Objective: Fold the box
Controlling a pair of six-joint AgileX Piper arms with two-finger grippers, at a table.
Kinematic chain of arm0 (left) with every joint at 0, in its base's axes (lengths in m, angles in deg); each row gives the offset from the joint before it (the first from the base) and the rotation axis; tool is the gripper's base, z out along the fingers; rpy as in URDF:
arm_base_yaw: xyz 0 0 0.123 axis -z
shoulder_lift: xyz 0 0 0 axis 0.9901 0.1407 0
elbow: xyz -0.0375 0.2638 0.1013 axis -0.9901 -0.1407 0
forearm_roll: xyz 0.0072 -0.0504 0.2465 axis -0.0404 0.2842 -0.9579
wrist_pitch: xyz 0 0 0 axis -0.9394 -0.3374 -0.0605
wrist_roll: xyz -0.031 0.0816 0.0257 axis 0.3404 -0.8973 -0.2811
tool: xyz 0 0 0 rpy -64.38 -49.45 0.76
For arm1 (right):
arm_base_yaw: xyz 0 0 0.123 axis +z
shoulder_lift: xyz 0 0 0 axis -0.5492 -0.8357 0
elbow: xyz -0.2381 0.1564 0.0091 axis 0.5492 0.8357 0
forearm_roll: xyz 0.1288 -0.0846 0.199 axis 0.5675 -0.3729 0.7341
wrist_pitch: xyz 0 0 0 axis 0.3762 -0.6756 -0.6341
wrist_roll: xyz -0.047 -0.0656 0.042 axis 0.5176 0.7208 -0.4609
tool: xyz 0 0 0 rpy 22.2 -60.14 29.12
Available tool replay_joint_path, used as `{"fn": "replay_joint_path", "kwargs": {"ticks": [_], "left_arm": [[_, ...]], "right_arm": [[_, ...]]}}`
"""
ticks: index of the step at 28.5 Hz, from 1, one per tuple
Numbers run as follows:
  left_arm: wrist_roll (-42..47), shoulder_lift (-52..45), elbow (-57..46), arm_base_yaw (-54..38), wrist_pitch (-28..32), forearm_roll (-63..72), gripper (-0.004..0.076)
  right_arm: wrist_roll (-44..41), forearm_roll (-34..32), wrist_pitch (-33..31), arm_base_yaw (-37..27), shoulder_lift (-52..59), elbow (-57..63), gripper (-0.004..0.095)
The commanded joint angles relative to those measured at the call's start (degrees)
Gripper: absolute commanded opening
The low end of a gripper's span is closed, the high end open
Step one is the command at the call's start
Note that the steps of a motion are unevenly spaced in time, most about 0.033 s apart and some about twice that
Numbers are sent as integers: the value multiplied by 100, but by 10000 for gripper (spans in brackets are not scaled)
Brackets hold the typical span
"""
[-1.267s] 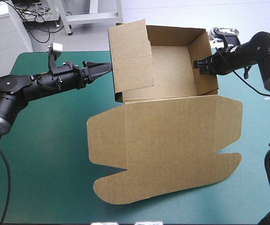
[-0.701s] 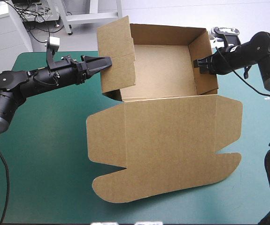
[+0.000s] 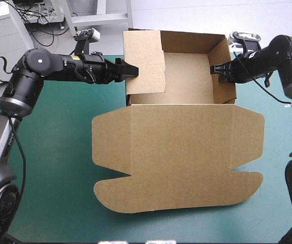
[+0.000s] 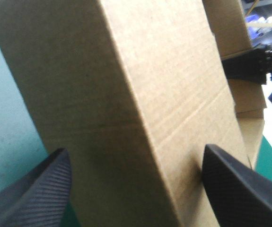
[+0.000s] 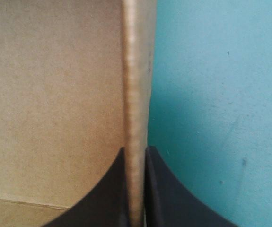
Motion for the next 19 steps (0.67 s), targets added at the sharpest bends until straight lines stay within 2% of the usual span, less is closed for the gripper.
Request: {"fn": "replay_joint_path", "kwargs": {"ticks": [1, 7, 19], "left_arm": [[537, 221, 785, 130, -310, -750, 541], [986, 924, 1850, 554, -1056, -2105, 541], [1410, 1208, 1994, 727, -1134, -2895, 536]], "right_arm": [[-206, 91, 76, 75, 242, -184, -15], [-638, -268, 347, 431, 116, -184, -16], [-888, -112, 485, 586, -49, -184, -15]]}}
